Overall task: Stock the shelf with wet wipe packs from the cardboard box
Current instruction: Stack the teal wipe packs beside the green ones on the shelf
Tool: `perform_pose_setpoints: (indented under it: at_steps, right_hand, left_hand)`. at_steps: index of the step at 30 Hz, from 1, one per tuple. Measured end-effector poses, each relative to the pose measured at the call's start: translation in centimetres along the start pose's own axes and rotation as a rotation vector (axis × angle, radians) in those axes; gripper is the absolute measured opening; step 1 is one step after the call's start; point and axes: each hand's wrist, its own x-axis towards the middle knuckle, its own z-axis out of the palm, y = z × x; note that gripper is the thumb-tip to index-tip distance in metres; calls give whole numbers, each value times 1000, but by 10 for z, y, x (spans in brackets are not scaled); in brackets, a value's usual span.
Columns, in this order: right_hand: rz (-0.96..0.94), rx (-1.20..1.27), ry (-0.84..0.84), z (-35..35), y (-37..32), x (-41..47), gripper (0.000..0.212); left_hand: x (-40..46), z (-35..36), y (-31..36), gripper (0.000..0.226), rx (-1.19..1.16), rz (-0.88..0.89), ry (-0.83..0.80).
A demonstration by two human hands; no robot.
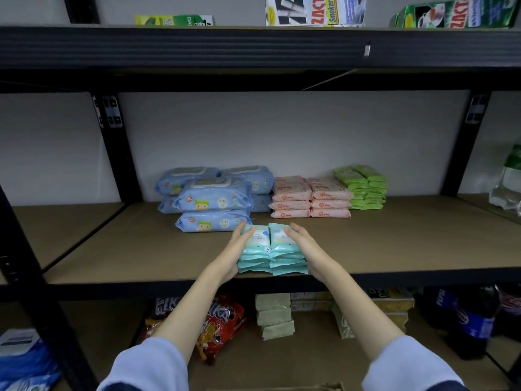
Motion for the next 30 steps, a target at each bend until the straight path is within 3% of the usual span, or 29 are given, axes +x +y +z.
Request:
perform_pose_setpoints:
  at_steps: [6,15,20,22,26,30]
  right_hand:
    - [30,112,-25,-1,7,4,60]
    - [93,179,-133,-12,4,9,61]
    - [146,329,-115,-20,-6,8,39]
    - [141,323,-171,-18,-7,6,43]
    - [144,179,-238,-15,-3,15,70]
    - [104,48,-283,-17,-6,17,72]
  left_hand:
    - [-3,0,-5,76,56,12,-10]
    - [-3,1,-5,70,-23,2,-16]
    - [10,-10,-3,82,-136,-84,-39]
    - [9,-6,-1,78,-104,-121,-75]
    - [7,1,-1,61,3,-67,-73]
    - [7,0,-1,62,65,-56,-68]
